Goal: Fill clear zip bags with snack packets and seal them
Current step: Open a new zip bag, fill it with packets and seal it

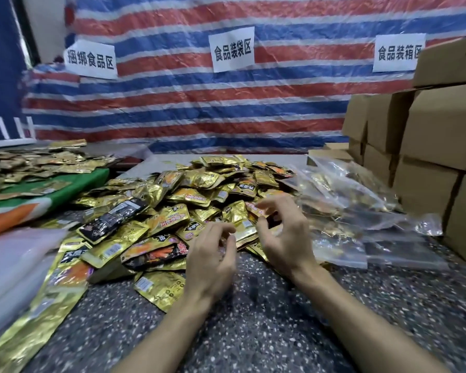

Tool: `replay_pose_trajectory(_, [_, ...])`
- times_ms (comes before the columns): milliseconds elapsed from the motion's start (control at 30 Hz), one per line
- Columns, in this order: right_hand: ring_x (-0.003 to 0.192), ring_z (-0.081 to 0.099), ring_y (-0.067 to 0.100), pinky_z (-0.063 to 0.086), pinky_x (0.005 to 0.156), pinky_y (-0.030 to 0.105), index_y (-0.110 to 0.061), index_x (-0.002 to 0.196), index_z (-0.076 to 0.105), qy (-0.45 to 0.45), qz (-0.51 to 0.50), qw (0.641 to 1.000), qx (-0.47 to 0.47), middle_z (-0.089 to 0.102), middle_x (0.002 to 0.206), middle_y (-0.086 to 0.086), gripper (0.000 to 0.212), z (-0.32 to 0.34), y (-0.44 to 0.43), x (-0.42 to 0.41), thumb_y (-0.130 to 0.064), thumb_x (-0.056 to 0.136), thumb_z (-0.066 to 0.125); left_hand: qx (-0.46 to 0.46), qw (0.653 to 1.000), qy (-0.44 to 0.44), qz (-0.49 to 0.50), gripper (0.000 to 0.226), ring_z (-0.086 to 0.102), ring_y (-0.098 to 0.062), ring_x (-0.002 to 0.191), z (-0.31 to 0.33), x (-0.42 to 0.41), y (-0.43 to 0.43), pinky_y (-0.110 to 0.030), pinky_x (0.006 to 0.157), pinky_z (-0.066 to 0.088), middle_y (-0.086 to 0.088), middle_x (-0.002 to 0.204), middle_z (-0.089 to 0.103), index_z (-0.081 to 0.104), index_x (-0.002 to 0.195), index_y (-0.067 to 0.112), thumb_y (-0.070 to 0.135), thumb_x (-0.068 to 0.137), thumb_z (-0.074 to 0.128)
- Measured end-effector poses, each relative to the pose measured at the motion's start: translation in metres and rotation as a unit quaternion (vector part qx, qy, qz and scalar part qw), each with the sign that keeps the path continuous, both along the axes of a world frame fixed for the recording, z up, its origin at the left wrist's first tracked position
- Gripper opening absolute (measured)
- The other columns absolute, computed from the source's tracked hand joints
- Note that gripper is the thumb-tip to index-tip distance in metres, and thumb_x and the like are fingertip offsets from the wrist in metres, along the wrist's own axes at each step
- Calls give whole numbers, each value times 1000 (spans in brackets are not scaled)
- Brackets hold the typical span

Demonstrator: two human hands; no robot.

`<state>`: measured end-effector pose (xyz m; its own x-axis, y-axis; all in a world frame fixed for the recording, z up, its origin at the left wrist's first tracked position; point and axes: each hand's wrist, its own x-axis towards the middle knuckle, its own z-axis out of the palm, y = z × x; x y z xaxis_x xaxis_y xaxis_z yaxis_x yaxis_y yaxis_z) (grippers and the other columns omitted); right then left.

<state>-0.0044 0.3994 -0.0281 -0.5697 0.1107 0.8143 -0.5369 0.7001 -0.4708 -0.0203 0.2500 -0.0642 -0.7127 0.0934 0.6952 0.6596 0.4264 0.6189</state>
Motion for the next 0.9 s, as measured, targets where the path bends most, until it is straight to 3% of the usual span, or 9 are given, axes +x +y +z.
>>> replay_pose_trajectory(133, [79, 61, 1, 51, 75, 23, -18, 96, 66, -48, 89, 995, 1, 63, 90, -14, 17, -28, -8, -2, -8, 84, 61, 23, 999, 17, 27, 11, 56, -6, 88, 6, 1, -10, -45, 81, 50, 14, 93, 59, 60, 98, 22, 21, 90, 53])
replay_pose_trajectory(233, [76, 63, 8, 48, 61, 16, -30, 96, 67, -101, 113, 988, -43, 68, 86, -15, 32, -30, 4, 0, 0, 86, 66, 11, 999, 32, 38, 12, 56, -6, 88, 18, 7, -18, -43, 82, 50, 14, 93, 57, 60, 100, 20, 18, 91, 53])
replay_pose_trajectory(367, [76, 62, 9, 51, 61, 15, -29, 94, 68, -130, 150, 976, -87, 68, 84, -9, 33, -28, 11, 2, 3, 88, 65, -97, 992, 50, 60, 17, 55, -5, 88, 30, 8, -53, -35, 86, 49, 13, 100, 59, 64, 107, 19, 19, 91, 57])
replay_pose_trajectory(467, [75, 62, 11, 50, 61, 15, -24, 93, 68, -144, 170, 970, -100, 69, 85, 1, 30, -27, 8, 5, 6, 88, 65, -198, 971, 2, 133, 20, 56, -7, 98, 35, -2, -101, -34, 94, 45, 9, 110, 62, 64, 112, 21, 19, 93, 59])
replay_pose_trajectory(533, [76, 62, 15, 50, 61, 16, -23, 93, 68, -146, 177, 968, -102, 69, 85, 4, 30, -25, 7, 7, 6, 88, 65, -251, 938, -59, 231, 21, 57, -14, 102, 40, -13, -142, -37, 92, 46, 4, 115, 63, 65, 112, 22, 22, 93, 58])
replay_pose_trajectory(633, [76, 63, 16, 52, 62, 17, -24, 93, 68, -149, 188, 965, -106, 69, 86, 3, 31, -25, 7, 8, 6, 88, 65, -315, 855, -130, 390, 26, 57, -26, 104, 43, -21, -205, -36, 80, 43, -3, 115, 63, 69, 110, 18, 17, 88, 54])
replay_pose_trajectory(767, [77, 63, 19, 48, 61, 18, -25, 92, 69, -145, 203, 961, -122, 69, 82, -4, 33, -27, 7, 8, 7, 87, 66, -407, 722, -272, 490, 28, 54, -30, 114, 28, -17, -266, -36, 91, 42, -9, 124, 61, 62, 115, 14, 29, 95, 49])
replay_pose_trajectory(833, [77, 62, 20, 48, 61, 19, -24, 92, 69, -152, 204, 959, -122, 69, 84, -11, 32, -27, 7, 7, 7, 87, 66, -410, 706, -309, 488, 20, 59, -30, 111, 24, -15, -282, -32, 83, 44, -7, 119, 64, 60, 110, 17, 26, 98, 48])
replay_pose_trajectory(900, [75, 62, 22, 48, 60, 20, -22, 93, 69, -160, 203, 959, -118, 69, 88, -18, 31, -27, 6, 8, 8, 87, 66, -415, 712, -273, 496, 12, 64, -28, 99, 24, -15, -289, -30, 72, 41, -5, 107, 68, 59, 95, 17, 27, 98, 52])
